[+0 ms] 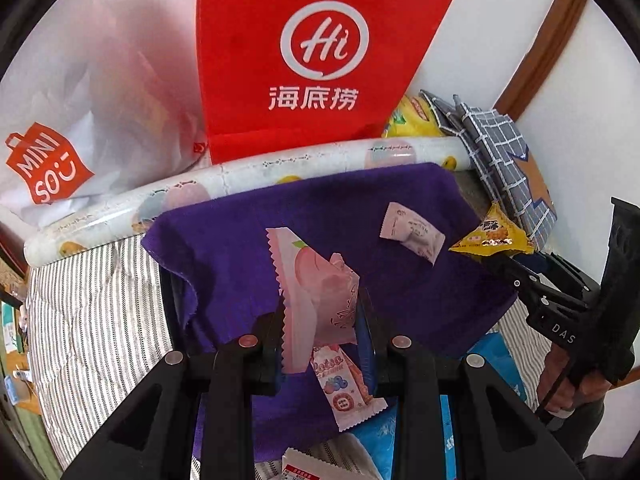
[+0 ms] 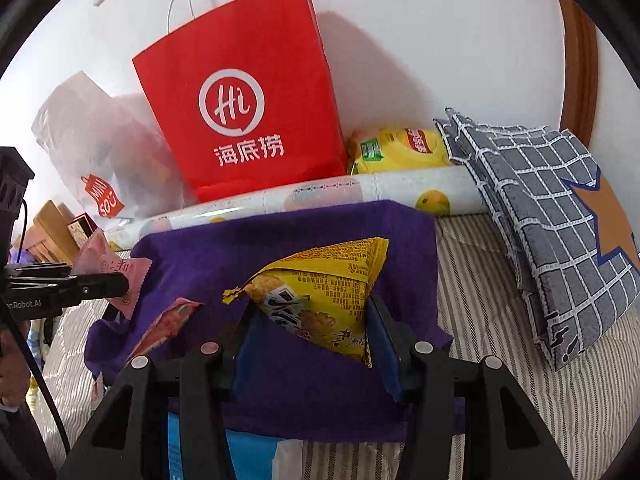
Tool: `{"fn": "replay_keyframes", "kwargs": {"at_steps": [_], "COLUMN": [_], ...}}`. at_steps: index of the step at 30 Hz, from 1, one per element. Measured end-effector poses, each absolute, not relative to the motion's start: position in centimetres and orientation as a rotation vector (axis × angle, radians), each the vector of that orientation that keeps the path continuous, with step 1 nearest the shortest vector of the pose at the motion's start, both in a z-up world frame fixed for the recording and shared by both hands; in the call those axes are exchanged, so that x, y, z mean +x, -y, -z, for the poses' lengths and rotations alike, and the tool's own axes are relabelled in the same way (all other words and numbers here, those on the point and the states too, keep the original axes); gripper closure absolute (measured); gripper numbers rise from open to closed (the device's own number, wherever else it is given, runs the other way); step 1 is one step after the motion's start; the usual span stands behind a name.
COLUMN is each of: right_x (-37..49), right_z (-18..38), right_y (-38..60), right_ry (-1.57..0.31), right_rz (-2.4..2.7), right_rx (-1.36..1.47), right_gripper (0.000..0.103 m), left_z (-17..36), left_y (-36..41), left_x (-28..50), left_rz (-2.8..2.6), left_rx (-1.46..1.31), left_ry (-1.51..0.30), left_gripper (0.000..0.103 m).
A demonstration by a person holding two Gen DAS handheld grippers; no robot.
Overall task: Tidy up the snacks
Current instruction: 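Carry the yellow chip bag and pink packet over the purple towel with both tools, then open both tools to drop the held snacks onto the purple towel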
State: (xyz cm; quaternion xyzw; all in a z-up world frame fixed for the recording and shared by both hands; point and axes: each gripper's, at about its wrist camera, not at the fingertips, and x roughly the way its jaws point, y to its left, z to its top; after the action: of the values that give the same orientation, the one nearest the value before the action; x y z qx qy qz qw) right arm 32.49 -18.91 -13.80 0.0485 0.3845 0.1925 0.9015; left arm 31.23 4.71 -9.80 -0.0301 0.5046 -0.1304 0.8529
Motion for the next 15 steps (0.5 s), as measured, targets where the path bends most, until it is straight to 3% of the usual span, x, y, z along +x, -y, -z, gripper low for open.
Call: {"fn": "replay_keyframes", "kwargs": {"at_steps": [15], "right_x": [32.3], "right_z": [14.0], "right_y": [18.8], "right_ry": [-0.81], "right_rz": [-0.414], "right_rx": [0.081], "right_gripper": [0.053], "left_z": [10.9], "left_y": [-3.9], "left_x": [31.3], "left_rz": [0.277], "left_rx": [-0.038], "left_ry": [-1.092], "left_gripper": [0.074]}}
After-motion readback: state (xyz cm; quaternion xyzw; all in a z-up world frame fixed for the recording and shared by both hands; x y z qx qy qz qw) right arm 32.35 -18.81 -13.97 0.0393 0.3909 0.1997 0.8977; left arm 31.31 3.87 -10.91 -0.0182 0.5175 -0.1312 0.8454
